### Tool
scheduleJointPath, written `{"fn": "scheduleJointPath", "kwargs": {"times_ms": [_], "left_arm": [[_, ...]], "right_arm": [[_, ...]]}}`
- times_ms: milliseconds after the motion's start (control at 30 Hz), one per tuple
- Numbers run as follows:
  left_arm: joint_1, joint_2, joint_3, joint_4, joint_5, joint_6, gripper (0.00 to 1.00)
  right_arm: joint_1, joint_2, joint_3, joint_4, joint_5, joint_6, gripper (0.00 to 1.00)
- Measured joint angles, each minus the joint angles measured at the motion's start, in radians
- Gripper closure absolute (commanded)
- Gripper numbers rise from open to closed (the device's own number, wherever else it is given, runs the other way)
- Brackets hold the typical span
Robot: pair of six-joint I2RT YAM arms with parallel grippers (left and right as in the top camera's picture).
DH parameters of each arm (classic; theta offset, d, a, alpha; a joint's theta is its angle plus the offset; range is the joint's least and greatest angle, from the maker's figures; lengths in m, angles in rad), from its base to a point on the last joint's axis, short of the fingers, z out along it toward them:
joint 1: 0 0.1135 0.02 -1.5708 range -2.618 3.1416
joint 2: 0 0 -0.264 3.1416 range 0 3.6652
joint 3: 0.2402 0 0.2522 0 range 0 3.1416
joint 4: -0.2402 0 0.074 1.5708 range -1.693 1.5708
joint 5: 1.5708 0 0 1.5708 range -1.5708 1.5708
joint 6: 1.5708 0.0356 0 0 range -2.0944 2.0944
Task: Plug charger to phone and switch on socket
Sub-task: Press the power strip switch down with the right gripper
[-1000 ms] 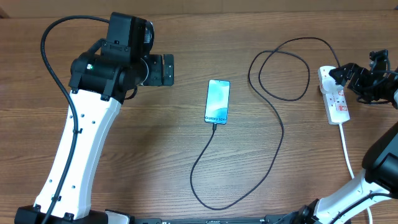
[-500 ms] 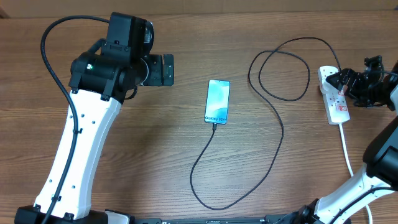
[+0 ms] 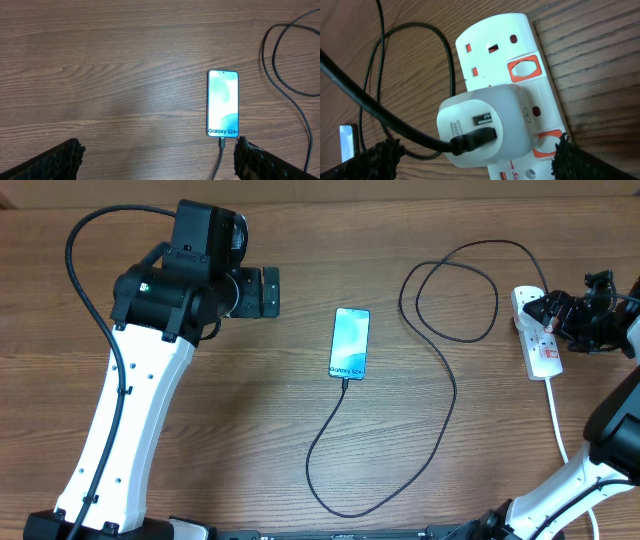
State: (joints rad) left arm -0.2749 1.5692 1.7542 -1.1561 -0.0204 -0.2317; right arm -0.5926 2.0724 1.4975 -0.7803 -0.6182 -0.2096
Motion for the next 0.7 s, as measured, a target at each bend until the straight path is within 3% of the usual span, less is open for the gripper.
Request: {"fn": "scheduleJointPath", "kwargs": {"times_ms": [700], "left_arm": [[0.0,0.0,0.0,0.0,0.0,0.0,0.0]], "right_arm": [[0.058,0.001,0.0,0.016,0.077,0.002,0.0]]}}
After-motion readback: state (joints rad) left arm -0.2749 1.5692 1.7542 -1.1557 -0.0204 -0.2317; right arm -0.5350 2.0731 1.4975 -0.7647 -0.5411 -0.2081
